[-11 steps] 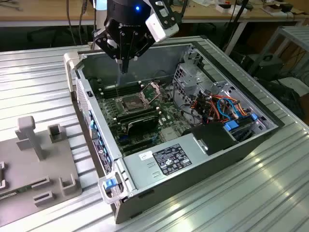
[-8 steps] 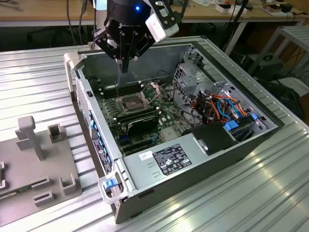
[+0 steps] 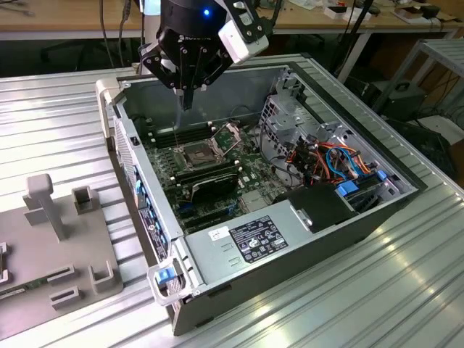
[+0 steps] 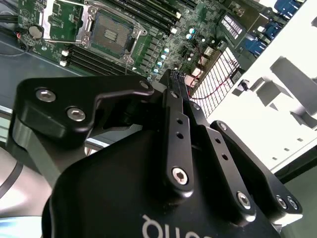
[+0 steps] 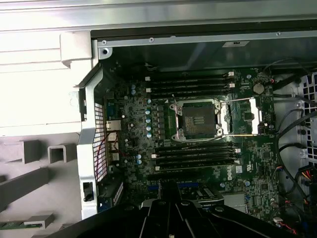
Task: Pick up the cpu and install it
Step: 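Reach for the cpu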
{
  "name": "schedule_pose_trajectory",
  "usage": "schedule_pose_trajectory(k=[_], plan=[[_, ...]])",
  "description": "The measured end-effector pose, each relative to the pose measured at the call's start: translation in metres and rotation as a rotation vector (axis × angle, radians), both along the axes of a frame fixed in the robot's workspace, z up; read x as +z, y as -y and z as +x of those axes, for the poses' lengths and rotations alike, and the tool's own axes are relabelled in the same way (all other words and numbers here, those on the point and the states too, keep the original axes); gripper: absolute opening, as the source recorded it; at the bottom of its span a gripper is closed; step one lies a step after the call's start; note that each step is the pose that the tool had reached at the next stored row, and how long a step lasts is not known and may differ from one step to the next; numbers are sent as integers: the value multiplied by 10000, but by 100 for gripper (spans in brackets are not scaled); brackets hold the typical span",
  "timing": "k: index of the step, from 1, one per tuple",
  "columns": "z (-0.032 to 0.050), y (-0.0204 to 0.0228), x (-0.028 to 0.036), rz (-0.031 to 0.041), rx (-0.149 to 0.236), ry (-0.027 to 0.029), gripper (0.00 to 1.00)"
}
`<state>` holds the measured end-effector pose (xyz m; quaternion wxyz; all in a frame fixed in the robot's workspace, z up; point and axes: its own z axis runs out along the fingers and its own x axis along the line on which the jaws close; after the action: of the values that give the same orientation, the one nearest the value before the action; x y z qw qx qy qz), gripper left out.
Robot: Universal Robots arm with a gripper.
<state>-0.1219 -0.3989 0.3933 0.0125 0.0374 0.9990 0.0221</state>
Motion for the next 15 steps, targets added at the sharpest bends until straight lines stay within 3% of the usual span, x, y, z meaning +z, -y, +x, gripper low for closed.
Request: schedule_pose_trajectory(k=[7, 15], plan=[[-62, 0, 0, 0, -1, 0, 11], [-204, -1, -3, 1, 1, 1, 11]])
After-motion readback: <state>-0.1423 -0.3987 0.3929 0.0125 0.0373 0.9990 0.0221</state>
